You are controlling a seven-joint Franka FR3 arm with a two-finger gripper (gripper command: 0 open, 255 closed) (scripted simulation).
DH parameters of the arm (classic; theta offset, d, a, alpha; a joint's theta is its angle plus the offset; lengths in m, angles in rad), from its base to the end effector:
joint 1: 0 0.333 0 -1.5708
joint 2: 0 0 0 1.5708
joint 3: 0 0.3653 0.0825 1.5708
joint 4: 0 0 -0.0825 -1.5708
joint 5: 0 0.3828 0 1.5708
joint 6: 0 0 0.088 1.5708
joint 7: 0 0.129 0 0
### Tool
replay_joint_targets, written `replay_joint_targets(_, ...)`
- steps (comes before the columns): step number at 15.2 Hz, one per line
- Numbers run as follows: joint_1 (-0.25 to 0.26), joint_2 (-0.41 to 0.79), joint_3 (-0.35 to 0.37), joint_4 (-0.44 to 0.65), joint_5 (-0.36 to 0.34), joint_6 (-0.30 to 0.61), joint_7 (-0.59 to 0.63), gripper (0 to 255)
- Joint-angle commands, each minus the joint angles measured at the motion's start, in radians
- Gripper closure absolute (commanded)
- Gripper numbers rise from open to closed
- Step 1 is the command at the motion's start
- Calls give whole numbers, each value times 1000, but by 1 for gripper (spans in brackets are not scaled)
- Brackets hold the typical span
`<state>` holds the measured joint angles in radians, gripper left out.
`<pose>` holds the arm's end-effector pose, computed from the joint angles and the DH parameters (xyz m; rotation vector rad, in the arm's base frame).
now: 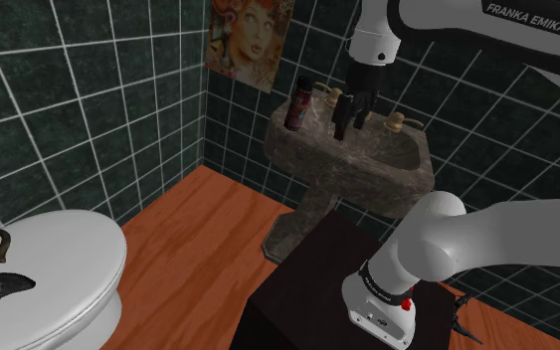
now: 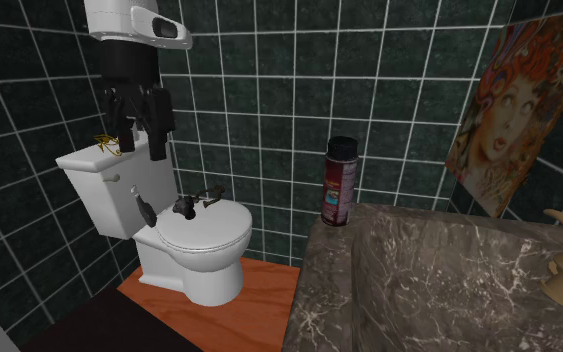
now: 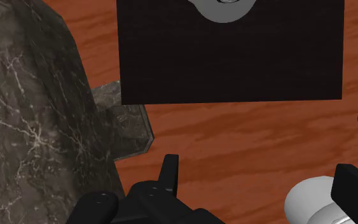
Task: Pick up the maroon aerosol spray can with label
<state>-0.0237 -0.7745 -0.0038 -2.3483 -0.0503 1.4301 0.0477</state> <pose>0.2549 -0.0145 0.5930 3.0823 -0.1193 -0.2212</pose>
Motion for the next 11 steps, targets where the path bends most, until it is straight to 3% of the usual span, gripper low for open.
replay_joint_targets(1, 0, 0, 0, 0, 0, 0, 0, 0)
replay_joint_targets(11, -29, 333, -168, 248, -25, 109, -182, 0)
